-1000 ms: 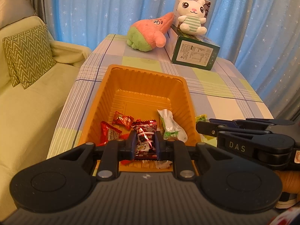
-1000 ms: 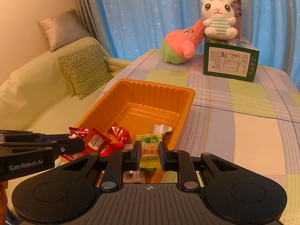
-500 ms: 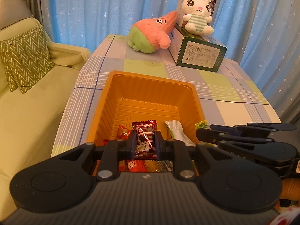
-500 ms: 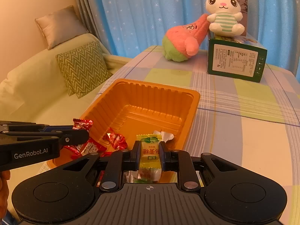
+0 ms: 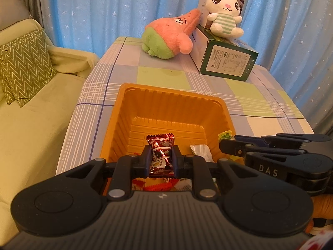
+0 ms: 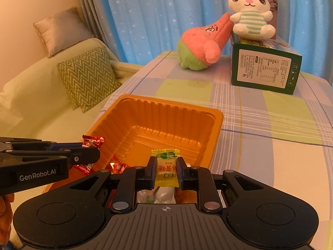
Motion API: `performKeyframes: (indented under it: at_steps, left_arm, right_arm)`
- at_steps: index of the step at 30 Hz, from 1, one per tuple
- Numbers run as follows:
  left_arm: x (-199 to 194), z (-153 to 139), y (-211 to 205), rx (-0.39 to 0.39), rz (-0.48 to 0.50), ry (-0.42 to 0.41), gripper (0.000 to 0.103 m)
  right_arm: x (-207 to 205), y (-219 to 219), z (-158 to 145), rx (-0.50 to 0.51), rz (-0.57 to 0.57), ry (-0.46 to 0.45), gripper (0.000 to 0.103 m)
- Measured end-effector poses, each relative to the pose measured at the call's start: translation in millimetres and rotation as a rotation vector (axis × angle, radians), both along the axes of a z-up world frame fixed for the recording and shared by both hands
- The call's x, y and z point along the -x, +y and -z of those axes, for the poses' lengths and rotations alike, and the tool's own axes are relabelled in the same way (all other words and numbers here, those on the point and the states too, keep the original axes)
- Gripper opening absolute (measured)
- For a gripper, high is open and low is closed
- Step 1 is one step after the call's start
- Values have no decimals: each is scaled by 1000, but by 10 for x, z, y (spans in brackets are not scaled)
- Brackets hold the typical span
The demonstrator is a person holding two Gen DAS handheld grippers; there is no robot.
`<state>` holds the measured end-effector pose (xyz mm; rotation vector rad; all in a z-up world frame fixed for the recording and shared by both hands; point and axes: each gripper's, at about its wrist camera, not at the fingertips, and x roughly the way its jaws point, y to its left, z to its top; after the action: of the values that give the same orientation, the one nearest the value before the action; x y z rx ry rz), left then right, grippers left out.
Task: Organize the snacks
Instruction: 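Lower both tools into the orange tray and open them to drop the candies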
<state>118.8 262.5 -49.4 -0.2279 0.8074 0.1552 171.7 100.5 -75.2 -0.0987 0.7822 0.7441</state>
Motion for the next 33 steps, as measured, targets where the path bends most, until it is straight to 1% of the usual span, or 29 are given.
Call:
performKeyframes:
  at_steps: [8,9,11,13,17,26,31,32,33]
  left_arm:
    - [-199,79,65,-12,1,17,19]
    - [-208,84,73,-15,-1,15,27]
    - [-197,87,88,-20,-8,7,34]
    - [-170,94,98,-15,-4,9,34]
    - [-100,98,86,-36,1,21,34]
    - [7,58,64,-58,10,23,34]
    - [52,38,61,-67,10,19,35]
    - [69,36,63,-70,9,16,35]
    - [88,34,65,-71,5,14,36]
  right_arm:
    - [-171,61,21,-18,11,17,21]
    - [-180,62,26,-20,13,20,21]
    - [-195,58,43,-23,18,27,21]
    - [-207,46,68,-27,22,40,21]
    - [-217,40,93,-36,27,62,21]
    - [-229,73,25,-70,29,82,21]
    - [-279,102,0,-125,13,125,22]
    - [-285,102,-6,-137,13,132,30]
    - [-289,90,-14,-149,19,136,53]
